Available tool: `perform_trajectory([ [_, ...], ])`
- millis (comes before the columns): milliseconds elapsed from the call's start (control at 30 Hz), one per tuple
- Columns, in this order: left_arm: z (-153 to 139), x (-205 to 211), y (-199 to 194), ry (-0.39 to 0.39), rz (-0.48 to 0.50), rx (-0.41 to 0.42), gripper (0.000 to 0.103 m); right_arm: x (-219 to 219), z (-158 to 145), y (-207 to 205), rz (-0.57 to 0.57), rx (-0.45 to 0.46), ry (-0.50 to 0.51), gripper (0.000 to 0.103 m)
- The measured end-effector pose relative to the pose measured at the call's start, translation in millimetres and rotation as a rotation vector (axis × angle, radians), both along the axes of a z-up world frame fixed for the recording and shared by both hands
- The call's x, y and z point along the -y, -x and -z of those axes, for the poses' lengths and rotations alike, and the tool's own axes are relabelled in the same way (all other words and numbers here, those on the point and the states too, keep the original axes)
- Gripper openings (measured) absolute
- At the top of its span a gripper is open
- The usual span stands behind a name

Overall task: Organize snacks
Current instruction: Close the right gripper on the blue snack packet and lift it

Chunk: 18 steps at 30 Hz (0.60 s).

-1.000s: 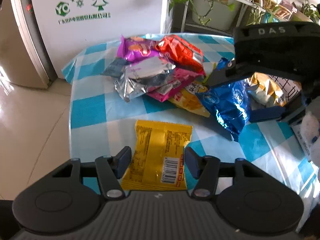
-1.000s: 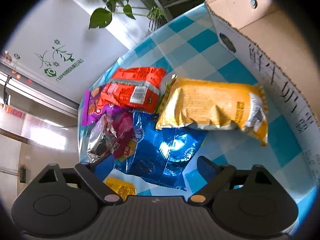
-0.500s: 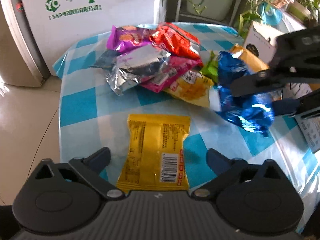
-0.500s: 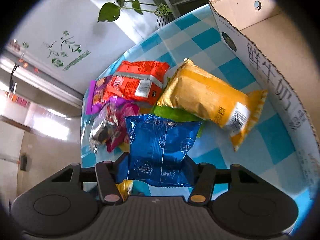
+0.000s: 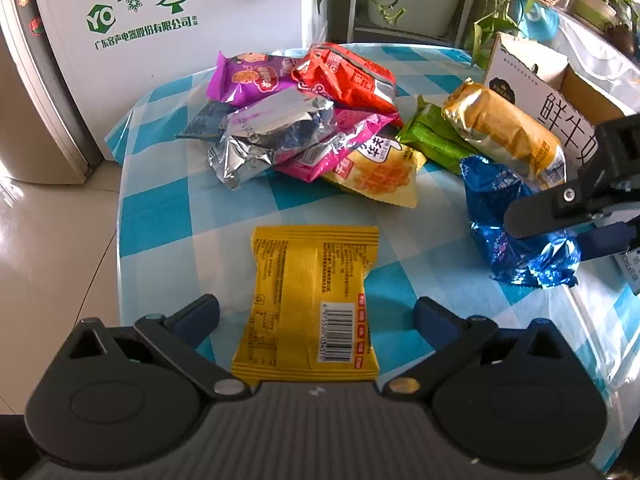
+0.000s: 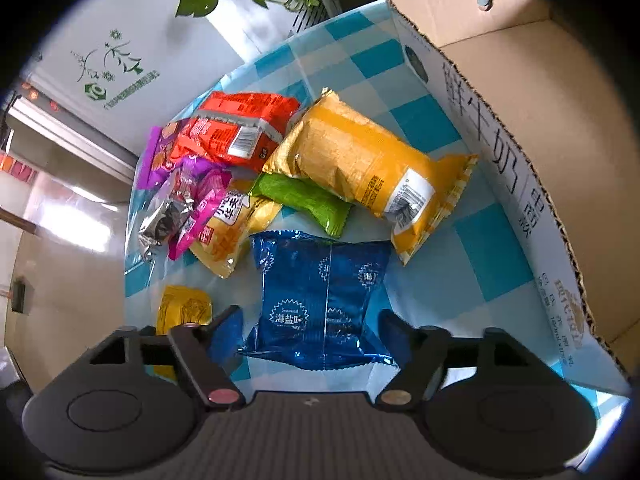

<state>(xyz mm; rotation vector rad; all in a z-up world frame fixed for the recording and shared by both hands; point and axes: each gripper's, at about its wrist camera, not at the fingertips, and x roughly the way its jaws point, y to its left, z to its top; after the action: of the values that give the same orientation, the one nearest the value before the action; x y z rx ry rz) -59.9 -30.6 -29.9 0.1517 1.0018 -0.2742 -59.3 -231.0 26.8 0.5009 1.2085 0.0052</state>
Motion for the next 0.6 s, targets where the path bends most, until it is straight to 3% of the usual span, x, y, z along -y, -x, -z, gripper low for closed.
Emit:
perform_trajectory([
  [367, -3, -3, -4, 0.006, 0.027, -0.016, 0.102, -10, 9, -8, -0.011, -0.028, 0.035, 0.086],
  [600, -4, -10, -7, -0.003, -0.035, -0.002, 0.102, -18, 11, -11, -0.039, -0.029, 0.087, 0.086],
])
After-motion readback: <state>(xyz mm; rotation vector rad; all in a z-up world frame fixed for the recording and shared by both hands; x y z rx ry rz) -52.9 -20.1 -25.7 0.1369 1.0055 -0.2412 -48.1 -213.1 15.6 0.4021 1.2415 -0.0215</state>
